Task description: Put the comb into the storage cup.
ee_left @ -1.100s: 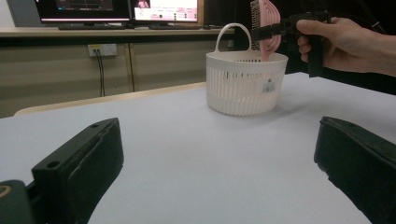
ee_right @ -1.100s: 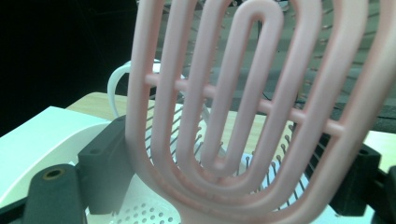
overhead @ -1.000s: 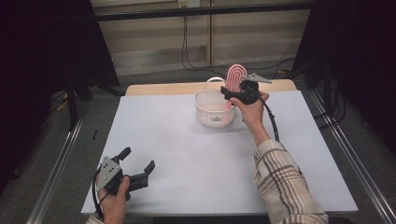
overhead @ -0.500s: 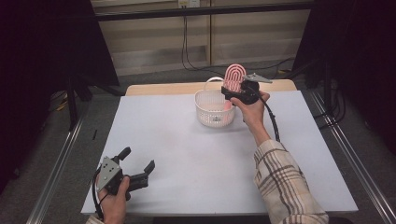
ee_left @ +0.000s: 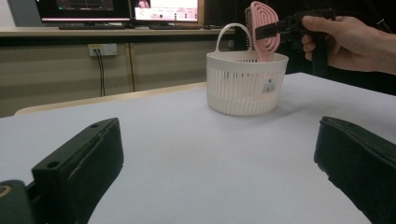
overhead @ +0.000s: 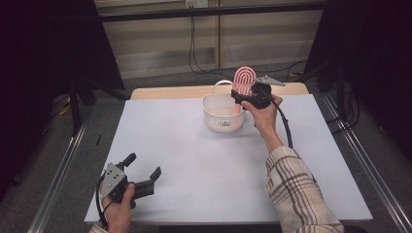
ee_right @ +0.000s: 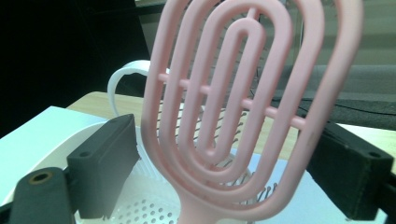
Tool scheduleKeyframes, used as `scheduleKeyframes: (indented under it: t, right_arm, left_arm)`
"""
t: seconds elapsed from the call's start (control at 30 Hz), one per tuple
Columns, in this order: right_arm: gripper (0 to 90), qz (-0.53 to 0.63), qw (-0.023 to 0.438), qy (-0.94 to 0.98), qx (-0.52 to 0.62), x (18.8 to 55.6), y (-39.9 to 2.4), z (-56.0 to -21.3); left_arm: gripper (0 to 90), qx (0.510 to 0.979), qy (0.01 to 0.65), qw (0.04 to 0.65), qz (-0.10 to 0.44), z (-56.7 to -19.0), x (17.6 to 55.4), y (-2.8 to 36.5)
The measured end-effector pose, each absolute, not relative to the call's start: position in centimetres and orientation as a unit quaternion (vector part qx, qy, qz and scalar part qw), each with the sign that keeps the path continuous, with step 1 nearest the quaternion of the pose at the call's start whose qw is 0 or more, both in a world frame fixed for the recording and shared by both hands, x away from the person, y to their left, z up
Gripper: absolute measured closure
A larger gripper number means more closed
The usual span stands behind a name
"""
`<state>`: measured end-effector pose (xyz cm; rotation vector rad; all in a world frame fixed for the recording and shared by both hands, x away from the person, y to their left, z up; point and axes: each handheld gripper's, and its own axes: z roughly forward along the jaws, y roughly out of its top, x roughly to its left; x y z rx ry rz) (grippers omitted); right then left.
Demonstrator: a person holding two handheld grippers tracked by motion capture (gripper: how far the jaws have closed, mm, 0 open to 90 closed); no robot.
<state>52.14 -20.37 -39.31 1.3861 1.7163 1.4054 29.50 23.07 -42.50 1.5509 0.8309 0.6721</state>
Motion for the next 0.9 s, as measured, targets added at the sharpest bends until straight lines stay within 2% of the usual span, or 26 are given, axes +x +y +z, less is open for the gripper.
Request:
scheduleKeyframes:
  t: [0.47, 0.9]
  right_arm:
    - [2.3, 0.508, 0.290, 0.635, 0.504, 51.2, -20.7, -38.6]
    - [0.4, 0.500, 0.319, 0.636, 0.493, 50.0, -21.0, -37.8]
  left_arm:
    - [1.5, 0.665, 0.357, 0.589, 0.288, -42.5, 29.5, 23.0]
    - [1.5, 0.665, 0.356, 0.589, 0.290, -42.5, 29.5, 23.1]
